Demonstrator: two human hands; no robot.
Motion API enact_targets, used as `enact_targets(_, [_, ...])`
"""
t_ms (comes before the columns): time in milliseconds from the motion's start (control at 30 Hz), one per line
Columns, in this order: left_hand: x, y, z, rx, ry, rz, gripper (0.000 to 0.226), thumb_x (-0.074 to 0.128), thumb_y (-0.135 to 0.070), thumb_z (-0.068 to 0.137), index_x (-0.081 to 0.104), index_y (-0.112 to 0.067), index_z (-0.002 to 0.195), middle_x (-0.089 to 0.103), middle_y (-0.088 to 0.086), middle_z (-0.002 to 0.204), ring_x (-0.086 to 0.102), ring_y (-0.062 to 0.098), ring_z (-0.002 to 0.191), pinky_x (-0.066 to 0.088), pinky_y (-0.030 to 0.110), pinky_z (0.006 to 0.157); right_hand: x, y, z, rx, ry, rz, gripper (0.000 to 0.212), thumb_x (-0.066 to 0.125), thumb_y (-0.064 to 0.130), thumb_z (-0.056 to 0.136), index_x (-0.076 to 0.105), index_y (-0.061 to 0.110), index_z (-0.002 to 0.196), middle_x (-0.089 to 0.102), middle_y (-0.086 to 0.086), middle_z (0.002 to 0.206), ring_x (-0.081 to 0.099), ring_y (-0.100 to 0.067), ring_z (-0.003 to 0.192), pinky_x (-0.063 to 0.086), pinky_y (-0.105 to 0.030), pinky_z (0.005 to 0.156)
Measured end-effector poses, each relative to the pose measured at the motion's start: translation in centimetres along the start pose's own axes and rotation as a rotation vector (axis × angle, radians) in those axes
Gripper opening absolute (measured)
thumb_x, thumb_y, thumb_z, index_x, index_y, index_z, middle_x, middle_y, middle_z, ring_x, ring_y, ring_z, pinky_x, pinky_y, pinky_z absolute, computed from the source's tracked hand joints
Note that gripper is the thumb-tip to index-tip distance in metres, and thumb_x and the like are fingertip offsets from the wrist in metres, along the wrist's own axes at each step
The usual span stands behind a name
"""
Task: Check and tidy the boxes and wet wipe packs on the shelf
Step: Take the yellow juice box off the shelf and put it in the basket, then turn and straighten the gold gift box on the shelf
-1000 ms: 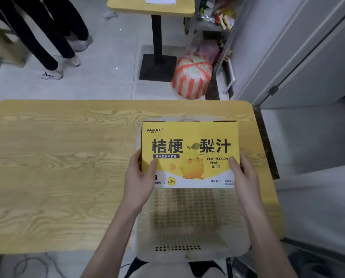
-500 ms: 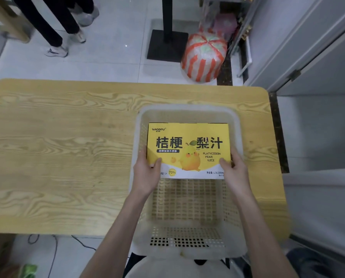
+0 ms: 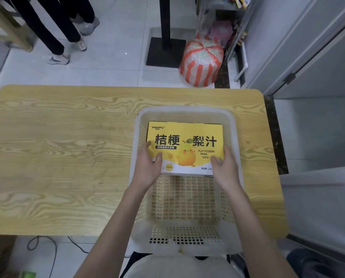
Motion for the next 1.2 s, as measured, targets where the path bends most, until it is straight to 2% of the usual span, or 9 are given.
enact_targets(100, [-1.2, -2.1, -0.7, 0.096, 0.016, 0.094, 0.05, 0.053, -0.027, 0.103, 0.041, -0.01, 0.148, 0.043, 0.006, 0.154, 0.046, 0.015, 0.131, 0.033, 0.021, 0.104, -0.9, 1.6, -0.9, -0.083, -0.017, -0.05, 0.062, 0.057, 0.03, 0.104, 0.034, 0.015, 0.16, 0.043, -0.005, 0.159, 0.047, -0.025, 0.143, 0.04, -0.042, 0.117])
enact_targets(200, [-2.7, -4.3, -1.9, 0.223, 0.055, 0.09, 0.046, 0.053, -0.035, 0.102, 0.048, -0.015, 0.144, 0.049, -0.001, 0.147, 0.051, 0.009, 0.122, 0.049, 0.04, 0.102, -2.4, 4.1, -3.2, -0.201, -0.063, -0.037, 0.059, 0.06, 0.037, 0.103, 0.042, 0.017, 0.156, 0.046, -0.001, 0.155, 0.047, -0.017, 0.14, 0.04, -0.041, 0.118])
enact_targets(333, [-5.1, -7.3, -5.0, 0.394, 0.102, -0.011, 0.039, 0.056, -0.035, 0.101, 0.054, -0.022, 0.137, 0.057, -0.01, 0.136, 0.057, 0.005, 0.119, 0.056, 0.039, 0.091, -3.9, 7.1, -8.7, -0.292, -0.166, 0.084, 0.041, 0.064, 0.031, 0.101, 0.058, 0.021, 0.141, 0.06, 0.007, 0.136, 0.058, -0.008, 0.121, 0.048, -0.014, 0.091])
enact_targets(433, [-6.9, -8.4, -8.9, 0.544, 0.178, -0.121, 0.022, 0.058, -0.027, 0.1, 0.064, -0.025, 0.122, 0.065, -0.016, 0.123, 0.062, 0.003, 0.11, 0.053, 0.03, 0.086, -4.5, 7.4, -14.4, -0.306, -0.279, 0.128, 0.035, 0.063, 0.031, 0.101, 0.061, 0.028, 0.136, 0.061, 0.014, 0.131, 0.058, 0.0, 0.119, 0.044, -0.009, 0.088])
enact_targets(567, [-8.1, -7.1, -12.8, 0.665, 0.342, -0.148, 0.016, 0.061, -0.017, 0.099, 0.067, -0.027, 0.109, 0.069, -0.019, 0.113, 0.064, 0.007, 0.104, 0.049, 0.033, 0.091, -4.3, 5.5, -22.0, -0.225, -0.414, 0.195, 0.031, 0.062, 0.038, 0.099, 0.061, 0.039, 0.13, 0.061, 0.026, 0.126, 0.057, 0.007, 0.117, 0.046, -0.015, 0.092])
enact_targets(700, [-7.6, -4.9, -15.1, 0.682, 0.516, -0.079, 0.014, 0.06, -0.022, 0.098, 0.069, -0.03, 0.107, 0.069, -0.019, 0.109, 0.063, 0.006, 0.103, 0.052, 0.038, 0.092, -3.6, 1.8, -28.9, -0.142, -0.587, 0.199, 0.03, 0.064, 0.034, 0.099, 0.064, 0.032, 0.129, 0.064, 0.022, 0.123, 0.059, 0.005, 0.112, 0.046, -0.011, 0.087])
enact_targets(800, [-6.1, -3.8, -17.4, 0.744, 0.628, 0.001, 0.015, 0.061, -0.023, 0.098, 0.068, -0.034, 0.106, 0.07, -0.019, 0.106, 0.064, 0.003, 0.1, 0.052, 0.03, 0.09, -2.7, -1.2, -33.8, -0.063, -0.734, 0.216, 0.028, 0.064, 0.028, 0.1, 0.065, 0.027, 0.128, 0.066, 0.016, 0.119, 0.06, 0.007, 0.106, 0.045, -0.004, 0.083])
enact_targets(1000, [-2.1, -2.3, -24.3, 0.937, 0.899, 0.214, 0.017, 0.058, -0.033, 0.099, 0.065, -0.039, 0.113, 0.066, -0.025, 0.104, 0.062, -0.002, 0.097, 0.052, 0.026, 0.078, -0.8, -7.2, -43.7, 0.069, -0.998, 0.356, 0.025, 0.066, 0.022, 0.099, 0.066, 0.029, 0.123, 0.068, 0.014, 0.119, 0.064, 0.004, 0.108, 0.052, -0.017, 0.091])
enact_targets(1200, [1.0, 0.3, -34.6, 1.205, 1.078, 0.244, 0.016, 0.061, -0.022, 0.098, 0.067, -0.025, 0.113, 0.064, -0.021, 0.107, 0.061, -0.003, 0.103, 0.051, 0.018, 0.083, 2.1, -13.1, -55.4, 0.17, -1.24, 0.381, 0.024, 0.067, 0.021, 0.099, 0.065, 0.035, 0.118, 0.067, 0.017, 0.118, 0.063, 0.002, 0.109, 0.049, -0.011, 0.087])
Point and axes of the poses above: each hand's wrist, its own z-axis towards the middle knuckle, its own x-axis out of the palm, y = z × x, the point moved 3 cm from there along z, towards the middle knuckle
